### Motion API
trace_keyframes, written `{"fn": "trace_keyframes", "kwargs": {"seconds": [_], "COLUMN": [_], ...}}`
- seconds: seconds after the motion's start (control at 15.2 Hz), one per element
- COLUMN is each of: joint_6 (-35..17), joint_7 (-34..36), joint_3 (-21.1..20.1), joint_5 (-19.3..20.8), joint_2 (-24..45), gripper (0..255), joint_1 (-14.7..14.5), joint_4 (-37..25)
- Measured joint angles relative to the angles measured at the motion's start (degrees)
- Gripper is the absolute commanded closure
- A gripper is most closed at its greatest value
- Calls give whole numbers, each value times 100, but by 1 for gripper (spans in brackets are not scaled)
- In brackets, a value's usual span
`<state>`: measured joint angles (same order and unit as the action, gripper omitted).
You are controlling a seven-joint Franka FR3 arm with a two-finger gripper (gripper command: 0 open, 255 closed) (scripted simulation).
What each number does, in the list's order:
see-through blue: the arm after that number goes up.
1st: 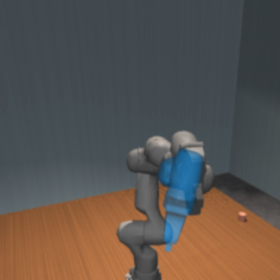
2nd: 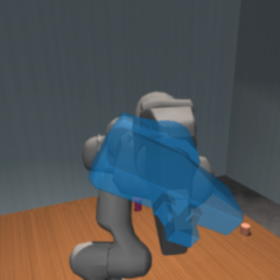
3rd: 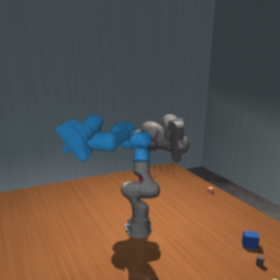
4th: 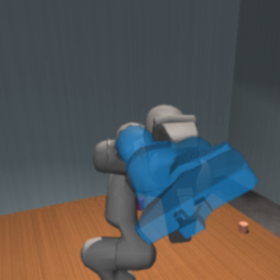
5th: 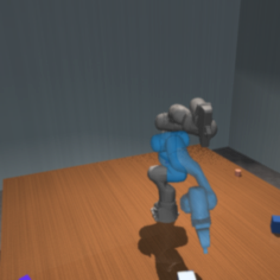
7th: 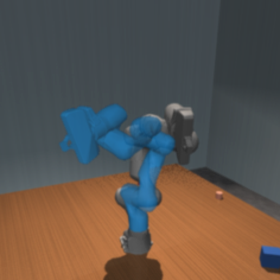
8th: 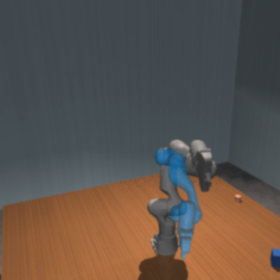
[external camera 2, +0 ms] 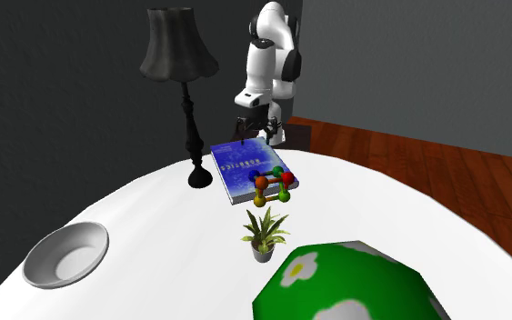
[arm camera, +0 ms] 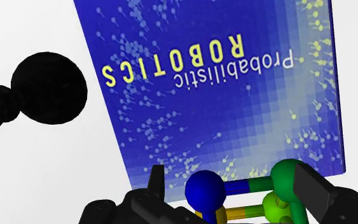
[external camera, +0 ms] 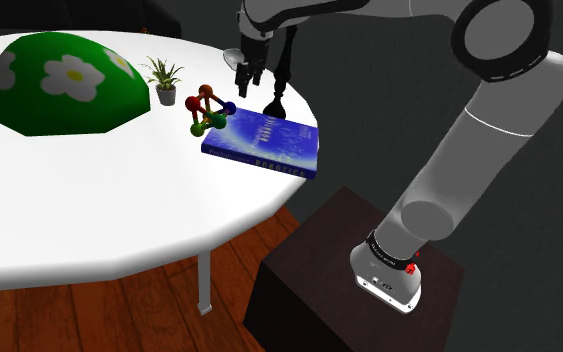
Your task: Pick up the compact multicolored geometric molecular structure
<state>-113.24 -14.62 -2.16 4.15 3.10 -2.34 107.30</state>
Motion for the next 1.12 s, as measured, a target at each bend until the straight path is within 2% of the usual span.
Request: {"fn": "trace_keyframes", "kwargs": {"seconds": [0.53,1.06,1.12], "joint_6": [150,-315,-333], "joint_7": [-187,-190,-191], "joint_3": [-86,-83,-82], "joint_5": [-10,6,7], "joint_2": [1894,2148,2161], "gripper": [0,0,255], "joint_1": [-89,-87,-86], "joint_4": [-1980,-1764,-1760]}}
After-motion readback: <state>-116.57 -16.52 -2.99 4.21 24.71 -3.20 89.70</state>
